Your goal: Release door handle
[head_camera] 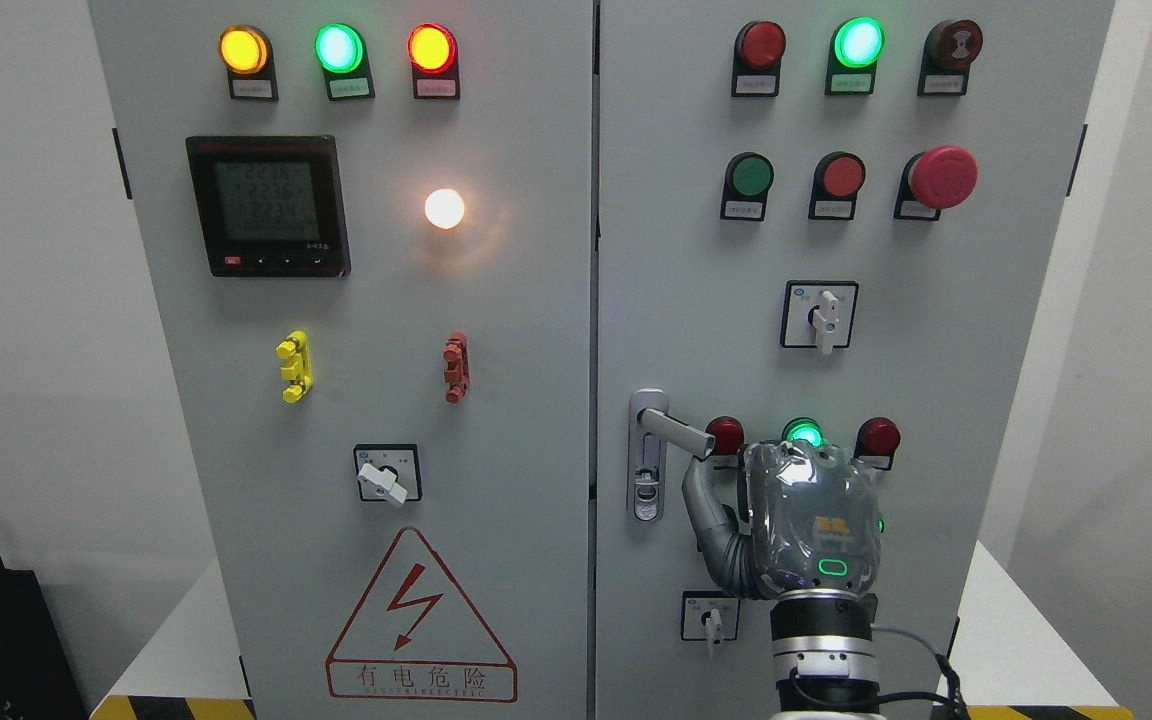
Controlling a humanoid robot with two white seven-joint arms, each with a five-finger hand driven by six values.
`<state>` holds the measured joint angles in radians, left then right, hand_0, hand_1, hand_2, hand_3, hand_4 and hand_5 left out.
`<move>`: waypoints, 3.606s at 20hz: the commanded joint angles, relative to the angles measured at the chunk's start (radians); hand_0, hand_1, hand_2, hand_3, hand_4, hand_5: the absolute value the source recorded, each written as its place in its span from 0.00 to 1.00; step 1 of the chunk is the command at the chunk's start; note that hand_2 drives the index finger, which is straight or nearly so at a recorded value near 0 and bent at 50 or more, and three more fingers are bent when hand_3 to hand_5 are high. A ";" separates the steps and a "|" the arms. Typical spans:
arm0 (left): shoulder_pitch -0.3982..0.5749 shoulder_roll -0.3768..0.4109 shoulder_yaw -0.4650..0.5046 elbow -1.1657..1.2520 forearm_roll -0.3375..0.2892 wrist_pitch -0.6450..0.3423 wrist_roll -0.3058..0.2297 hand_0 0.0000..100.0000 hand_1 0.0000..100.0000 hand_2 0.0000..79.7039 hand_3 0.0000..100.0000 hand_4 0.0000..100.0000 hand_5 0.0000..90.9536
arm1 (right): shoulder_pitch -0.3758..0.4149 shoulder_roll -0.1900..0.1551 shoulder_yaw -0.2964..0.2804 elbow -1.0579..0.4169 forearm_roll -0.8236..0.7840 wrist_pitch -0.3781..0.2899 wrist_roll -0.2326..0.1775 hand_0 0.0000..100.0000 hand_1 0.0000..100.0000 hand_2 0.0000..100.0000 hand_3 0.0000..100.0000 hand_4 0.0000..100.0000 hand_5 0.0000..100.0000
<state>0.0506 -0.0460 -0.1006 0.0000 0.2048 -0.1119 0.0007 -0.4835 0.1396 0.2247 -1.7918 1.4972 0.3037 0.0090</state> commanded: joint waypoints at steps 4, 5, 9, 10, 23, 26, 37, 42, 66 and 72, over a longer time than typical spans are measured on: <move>0.000 0.000 -0.001 -0.031 -0.001 0.000 0.001 0.12 0.39 0.00 0.00 0.00 0.00 | 0.002 0.000 -0.001 0.003 0.000 0.000 0.000 0.62 0.07 0.97 1.00 1.00 0.97; 0.000 0.000 -0.001 -0.031 -0.001 0.000 0.001 0.12 0.39 0.00 0.00 0.00 0.00 | 0.003 0.000 -0.001 0.003 0.000 0.000 0.000 0.62 0.07 0.97 1.00 0.99 0.97; 0.000 0.000 -0.001 -0.031 -0.001 0.000 0.001 0.12 0.39 0.00 0.00 0.00 0.00 | 0.008 0.000 0.005 0.003 -0.008 -0.003 -0.001 0.62 0.07 0.97 1.00 0.99 0.97; 0.000 0.000 -0.001 -0.031 0.001 0.000 0.001 0.12 0.39 0.00 0.00 0.00 0.00 | 0.009 -0.002 0.005 0.002 -0.011 -0.003 -0.003 0.62 0.07 0.97 1.00 0.99 0.97; 0.000 0.000 -0.001 -0.031 -0.001 0.000 0.001 0.12 0.39 0.00 0.00 0.00 0.00 | 0.040 -0.015 0.027 -0.049 -0.041 -0.012 -0.026 0.66 0.03 0.97 1.00 0.94 0.98; 0.000 0.000 -0.001 -0.031 -0.001 0.000 0.001 0.12 0.39 0.00 0.00 0.00 0.00 | 0.091 -0.058 0.059 -0.086 -0.058 -0.027 -0.040 0.67 0.02 0.97 1.00 0.94 0.98; 0.000 0.000 -0.001 -0.031 -0.001 0.000 0.001 0.12 0.39 0.00 0.00 0.00 0.00 | 0.106 -0.205 0.059 -0.169 -0.218 -0.110 -0.156 0.56 0.03 0.78 1.00 0.92 0.97; 0.000 0.000 -0.001 -0.031 0.001 0.000 0.001 0.12 0.39 0.00 0.00 0.00 0.00 | 0.068 -0.256 0.062 -0.163 -0.282 -0.110 -0.149 0.52 0.07 0.44 0.97 0.83 0.96; 0.000 0.000 -0.001 -0.031 -0.001 0.000 0.001 0.12 0.39 0.00 0.00 0.00 0.00 | -0.116 -0.636 0.226 -0.166 -0.505 -0.120 -0.211 0.47 0.20 0.30 0.92 0.85 0.97; 0.000 0.000 0.001 -0.031 -0.001 0.000 0.001 0.12 0.39 0.00 0.00 0.00 0.00 | -0.177 -0.667 0.393 -0.167 -0.508 0.049 -0.211 0.44 0.16 0.30 0.91 0.85 0.97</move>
<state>0.0506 -0.0460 -0.1007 0.0000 0.2046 -0.1119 0.0008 -0.6004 -0.3835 0.4297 -1.9526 0.9973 0.2929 -0.2005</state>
